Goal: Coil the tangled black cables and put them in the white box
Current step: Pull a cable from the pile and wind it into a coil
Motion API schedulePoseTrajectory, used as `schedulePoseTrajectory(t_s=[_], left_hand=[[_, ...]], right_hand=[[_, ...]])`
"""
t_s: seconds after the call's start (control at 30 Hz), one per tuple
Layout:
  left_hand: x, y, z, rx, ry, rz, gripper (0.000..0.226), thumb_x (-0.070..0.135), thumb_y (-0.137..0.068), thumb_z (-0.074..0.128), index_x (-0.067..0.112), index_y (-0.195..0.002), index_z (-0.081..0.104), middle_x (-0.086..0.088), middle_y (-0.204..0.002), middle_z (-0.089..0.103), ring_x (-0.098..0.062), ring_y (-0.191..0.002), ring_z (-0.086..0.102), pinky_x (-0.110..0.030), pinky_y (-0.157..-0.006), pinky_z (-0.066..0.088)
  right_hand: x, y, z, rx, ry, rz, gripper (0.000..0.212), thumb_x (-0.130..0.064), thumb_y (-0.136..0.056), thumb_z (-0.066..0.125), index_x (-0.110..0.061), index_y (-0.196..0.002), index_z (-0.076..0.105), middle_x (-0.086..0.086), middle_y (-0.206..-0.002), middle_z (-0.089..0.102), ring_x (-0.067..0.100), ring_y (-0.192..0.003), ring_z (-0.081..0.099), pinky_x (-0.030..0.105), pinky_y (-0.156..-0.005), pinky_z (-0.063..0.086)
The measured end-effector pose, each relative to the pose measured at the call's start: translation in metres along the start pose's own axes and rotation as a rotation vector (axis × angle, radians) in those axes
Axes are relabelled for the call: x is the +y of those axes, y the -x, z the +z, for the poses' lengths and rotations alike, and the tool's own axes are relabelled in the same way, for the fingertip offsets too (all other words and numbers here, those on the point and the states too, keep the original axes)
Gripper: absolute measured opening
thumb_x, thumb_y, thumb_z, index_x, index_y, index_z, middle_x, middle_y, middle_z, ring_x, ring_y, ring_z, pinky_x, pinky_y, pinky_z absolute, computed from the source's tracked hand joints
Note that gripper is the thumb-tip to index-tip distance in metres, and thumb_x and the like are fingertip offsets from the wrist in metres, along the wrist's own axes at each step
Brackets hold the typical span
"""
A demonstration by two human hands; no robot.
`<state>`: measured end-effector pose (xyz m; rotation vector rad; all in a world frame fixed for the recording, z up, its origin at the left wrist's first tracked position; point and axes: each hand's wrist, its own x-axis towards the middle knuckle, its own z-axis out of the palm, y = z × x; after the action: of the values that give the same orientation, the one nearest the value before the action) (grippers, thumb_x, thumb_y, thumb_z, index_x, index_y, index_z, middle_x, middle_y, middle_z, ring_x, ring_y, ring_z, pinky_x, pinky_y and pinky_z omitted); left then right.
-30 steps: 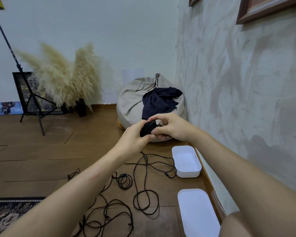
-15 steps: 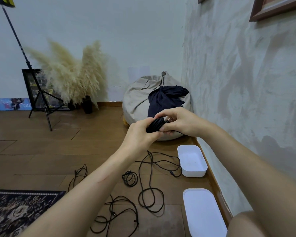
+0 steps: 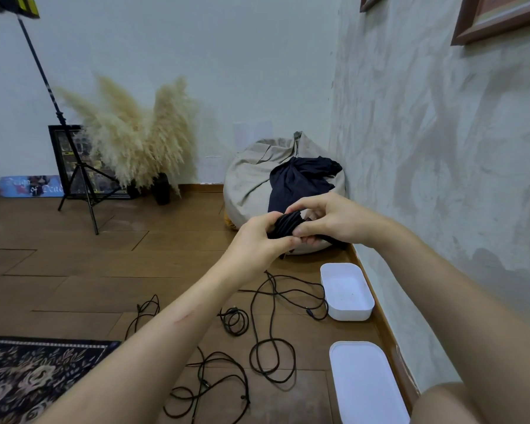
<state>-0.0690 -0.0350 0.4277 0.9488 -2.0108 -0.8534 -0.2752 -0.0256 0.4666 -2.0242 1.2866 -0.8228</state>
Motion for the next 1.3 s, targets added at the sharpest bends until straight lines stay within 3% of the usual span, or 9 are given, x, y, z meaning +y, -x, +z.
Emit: schedulePoseTrajectory(t_s=[0.13,0.27,0.47,0.63,0.77,0.87,1.07,1.17,1.3], left_hand=[[-0.002,0.0,0.003,0.016,-0.042,-0.001,0.024,0.029,-0.088,0.078,0.025,-0.11,0.071,0.002,-0.093,0.074,-0.013,-0.088,0.069,-0.037,-0.08,0.056],[0.001,0.001,0.008,0.088,-0.01,0.004,0.023,0.028,-0.086,0.079,0.024,-0.107,0.072,-0.002,-0.092,0.074,-0.019,-0.09,0.068,-0.044,-0.081,0.056],[0.003,0.006,0.026,0.209,0.221,-0.041,0.026,0.028,-0.082,0.075,0.024,-0.108,0.071,-0.002,-0.097,0.075,-0.022,-0.097,0.069,-0.051,-0.09,0.056],[0.004,0.007,0.027,0.309,-0.083,0.055,0.022,0.029,-0.092,0.073,0.026,-0.114,0.068,0.01,-0.102,0.063,-0.006,-0.107,0.052,-0.009,-0.08,0.042],[-0.004,-0.002,0.01,0.044,0.0,-0.046,0.033,0.028,-0.092,0.075,0.023,-0.124,0.069,0.007,-0.105,0.075,-0.009,-0.103,0.069,-0.03,-0.09,0.056],[-0.01,-0.003,0.0,-0.118,0.057,-0.104,0.035,0.02,-0.094,0.074,0.02,-0.128,0.068,0.007,-0.112,0.077,-0.006,-0.107,0.071,-0.033,-0.102,0.054],[-0.017,-0.005,0.006,0.092,0.086,-0.161,0.032,0.038,-0.085,0.072,0.027,-0.115,0.073,0.005,-0.102,0.078,-0.013,-0.101,0.072,-0.046,-0.098,0.056],[-0.022,-0.007,0.008,0.187,0.078,-0.193,0.017,0.033,-0.089,0.074,0.031,-0.105,0.071,0.005,-0.098,0.077,-0.016,-0.098,0.071,-0.051,-0.095,0.056],[-0.026,-0.008,0.008,0.257,0.114,-0.226,0.015,0.031,-0.089,0.075,0.028,-0.104,0.073,0.004,-0.095,0.077,-0.018,-0.096,0.072,-0.053,-0.093,0.056]], right_hand=[[0.004,-0.001,0.004,0.003,0.05,0.005,0.033,-0.012,-0.091,0.075,-0.017,-0.123,0.067,0.014,-0.081,0.074,0.02,-0.071,0.069,0.027,-0.072,0.054],[0.001,-0.001,0.003,0.035,0.027,-0.005,0.03,-0.009,-0.091,0.074,-0.016,-0.121,0.068,0.017,-0.082,0.073,0.017,-0.069,0.066,0.022,-0.066,0.054],[0.002,-0.004,0.001,0.06,0.049,-0.003,0.03,-0.014,-0.091,0.075,-0.02,-0.119,0.069,0.013,-0.08,0.075,0.025,-0.07,0.07,0.038,-0.075,0.058],[0.001,-0.005,0.001,0.094,0.005,-0.017,0.029,-0.012,-0.09,0.076,-0.019,-0.117,0.07,0.019,-0.082,0.073,0.032,-0.074,0.071,0.038,-0.074,0.061],[0.011,0.002,0.003,0.061,-0.018,0.046,0.029,-0.015,-0.091,0.075,-0.019,-0.119,0.069,0.02,-0.081,0.073,0.028,-0.068,0.07,0.035,-0.07,0.06],[0.016,0.005,0.015,0.018,-0.143,0.13,0.033,-0.012,-0.093,0.073,-0.016,-0.125,0.065,0.027,-0.087,0.072,0.023,-0.072,0.069,0.035,-0.073,0.062],[0.022,-0.004,0.037,0.209,-0.52,0.222,0.035,-0.011,-0.095,0.07,-0.005,-0.125,0.054,0.022,-0.091,0.071,0.027,-0.082,0.072,0.053,-0.089,0.06],[0.02,-0.009,0.047,0.296,-0.607,0.262,0.029,-0.011,-0.098,0.067,0.0,-0.122,0.056,0.026,-0.102,0.069,0.028,-0.084,0.071,0.048,-0.084,0.062],[0.017,-0.015,0.054,0.368,-0.677,0.306,0.027,-0.01,-0.097,0.068,0.004,-0.119,0.059,0.022,-0.095,0.069,0.023,-0.075,0.07,0.037,-0.074,0.065]])
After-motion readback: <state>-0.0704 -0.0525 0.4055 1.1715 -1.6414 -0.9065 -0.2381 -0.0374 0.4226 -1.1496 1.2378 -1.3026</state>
